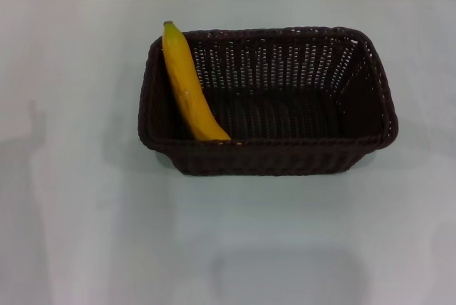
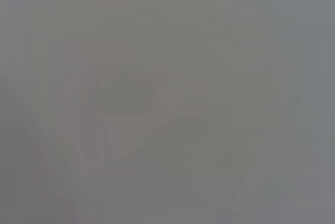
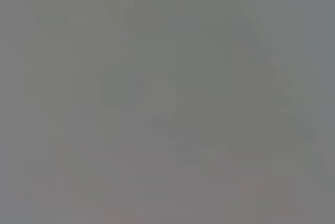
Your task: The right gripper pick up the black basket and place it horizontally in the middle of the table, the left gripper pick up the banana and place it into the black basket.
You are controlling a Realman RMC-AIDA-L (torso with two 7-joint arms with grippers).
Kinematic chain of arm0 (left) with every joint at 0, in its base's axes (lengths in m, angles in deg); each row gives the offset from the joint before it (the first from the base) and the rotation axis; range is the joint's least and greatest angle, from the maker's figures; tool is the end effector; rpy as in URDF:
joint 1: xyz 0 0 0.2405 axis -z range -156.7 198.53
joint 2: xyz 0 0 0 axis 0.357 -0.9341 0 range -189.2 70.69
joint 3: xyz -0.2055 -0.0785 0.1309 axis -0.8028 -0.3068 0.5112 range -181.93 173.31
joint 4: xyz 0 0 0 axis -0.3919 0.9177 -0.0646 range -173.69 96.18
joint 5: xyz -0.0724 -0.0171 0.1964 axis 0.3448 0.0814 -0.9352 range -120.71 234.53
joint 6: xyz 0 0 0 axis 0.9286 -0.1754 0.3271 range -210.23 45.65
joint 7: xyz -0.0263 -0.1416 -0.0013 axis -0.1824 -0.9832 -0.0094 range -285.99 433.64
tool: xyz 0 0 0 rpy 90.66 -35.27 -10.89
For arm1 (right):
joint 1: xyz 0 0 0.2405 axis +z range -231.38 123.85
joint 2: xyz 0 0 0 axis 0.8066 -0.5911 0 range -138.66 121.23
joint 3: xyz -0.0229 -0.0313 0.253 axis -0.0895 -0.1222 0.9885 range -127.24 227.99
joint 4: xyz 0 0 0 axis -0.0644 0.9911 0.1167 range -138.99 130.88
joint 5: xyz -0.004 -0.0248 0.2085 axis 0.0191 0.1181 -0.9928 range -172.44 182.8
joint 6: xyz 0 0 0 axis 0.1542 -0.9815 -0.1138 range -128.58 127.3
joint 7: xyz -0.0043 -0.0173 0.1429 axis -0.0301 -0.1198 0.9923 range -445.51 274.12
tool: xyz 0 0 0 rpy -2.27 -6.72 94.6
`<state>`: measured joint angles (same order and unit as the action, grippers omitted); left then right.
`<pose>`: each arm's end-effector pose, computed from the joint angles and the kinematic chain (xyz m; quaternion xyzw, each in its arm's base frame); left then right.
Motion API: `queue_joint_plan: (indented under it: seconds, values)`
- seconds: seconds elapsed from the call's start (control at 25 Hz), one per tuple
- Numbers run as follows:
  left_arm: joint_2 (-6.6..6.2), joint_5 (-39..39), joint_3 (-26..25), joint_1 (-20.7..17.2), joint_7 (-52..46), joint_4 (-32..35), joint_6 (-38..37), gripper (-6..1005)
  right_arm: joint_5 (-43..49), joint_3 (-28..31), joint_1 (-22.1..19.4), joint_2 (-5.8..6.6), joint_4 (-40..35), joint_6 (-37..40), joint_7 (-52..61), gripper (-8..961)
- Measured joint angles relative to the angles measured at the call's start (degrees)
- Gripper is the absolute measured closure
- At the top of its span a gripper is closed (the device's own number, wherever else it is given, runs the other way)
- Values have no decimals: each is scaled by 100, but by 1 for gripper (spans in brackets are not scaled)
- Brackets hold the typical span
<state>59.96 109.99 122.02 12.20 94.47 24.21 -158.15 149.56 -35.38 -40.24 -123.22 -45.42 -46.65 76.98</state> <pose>-0.2639 0.2356 0.0436 -0.4595 -0.2037 -0.4039 0.7643 0.3538 0.3555 0.1337 -0.5157 0.2042 0.2099 0.8052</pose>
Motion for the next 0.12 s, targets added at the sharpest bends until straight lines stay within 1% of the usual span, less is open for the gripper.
queue_joint_plan:
  seconds: [0.12]
  values:
    - [-2, -2, 15, -132, -272, -84, -52, 113, -86, 100, -67, -6, 40, -27, 1, 278]
